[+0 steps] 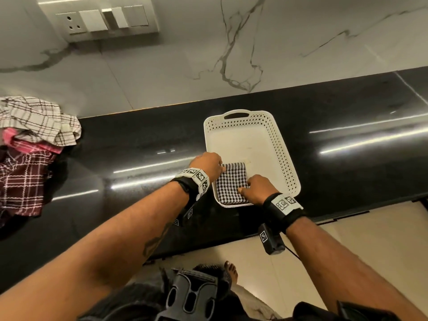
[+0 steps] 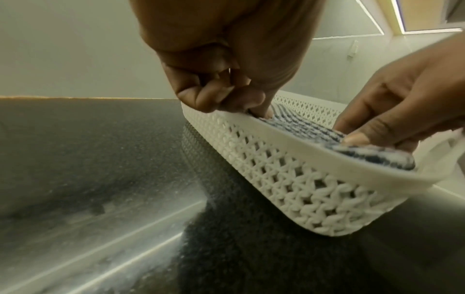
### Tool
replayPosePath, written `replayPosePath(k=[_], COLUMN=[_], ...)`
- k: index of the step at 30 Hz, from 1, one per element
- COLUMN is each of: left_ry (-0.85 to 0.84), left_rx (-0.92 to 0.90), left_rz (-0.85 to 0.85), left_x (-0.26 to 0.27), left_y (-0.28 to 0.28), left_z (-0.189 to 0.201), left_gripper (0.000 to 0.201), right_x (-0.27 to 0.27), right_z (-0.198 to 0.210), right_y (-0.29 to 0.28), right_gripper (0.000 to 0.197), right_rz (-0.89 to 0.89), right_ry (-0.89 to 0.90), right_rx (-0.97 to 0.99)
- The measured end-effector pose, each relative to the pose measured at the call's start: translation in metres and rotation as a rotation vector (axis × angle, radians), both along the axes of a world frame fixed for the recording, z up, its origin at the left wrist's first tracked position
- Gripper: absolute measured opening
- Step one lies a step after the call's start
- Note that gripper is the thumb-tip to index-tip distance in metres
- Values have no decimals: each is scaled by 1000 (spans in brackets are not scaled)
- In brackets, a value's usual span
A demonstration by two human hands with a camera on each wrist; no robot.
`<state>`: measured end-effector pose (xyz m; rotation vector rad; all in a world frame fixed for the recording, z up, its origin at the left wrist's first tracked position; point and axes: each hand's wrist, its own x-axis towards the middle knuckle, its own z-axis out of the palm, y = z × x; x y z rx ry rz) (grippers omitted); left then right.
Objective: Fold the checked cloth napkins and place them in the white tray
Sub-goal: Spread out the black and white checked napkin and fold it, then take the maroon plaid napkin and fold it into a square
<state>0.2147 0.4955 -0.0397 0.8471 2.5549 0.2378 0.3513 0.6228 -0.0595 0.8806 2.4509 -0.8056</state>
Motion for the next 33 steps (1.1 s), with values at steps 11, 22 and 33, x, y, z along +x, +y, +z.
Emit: replayPosePath(k=[11, 22, 33], left_ry=[139, 391, 477], left_rx=[343, 42, -163], left_rz=[130, 623, 648], left_x=[-34, -162, -190], left_y=[-100, -444, -520], left_z=[12, -2, -18], left_gripper=[23, 27, 32], right_x=[-56, -177, -189], right_z=[62, -30, -39], right_y=[-85, -375, -409], right_gripper=[38, 75, 90], right_rz=[227, 689, 631], right_ry=[371, 53, -82], right_rx=[371, 110, 155])
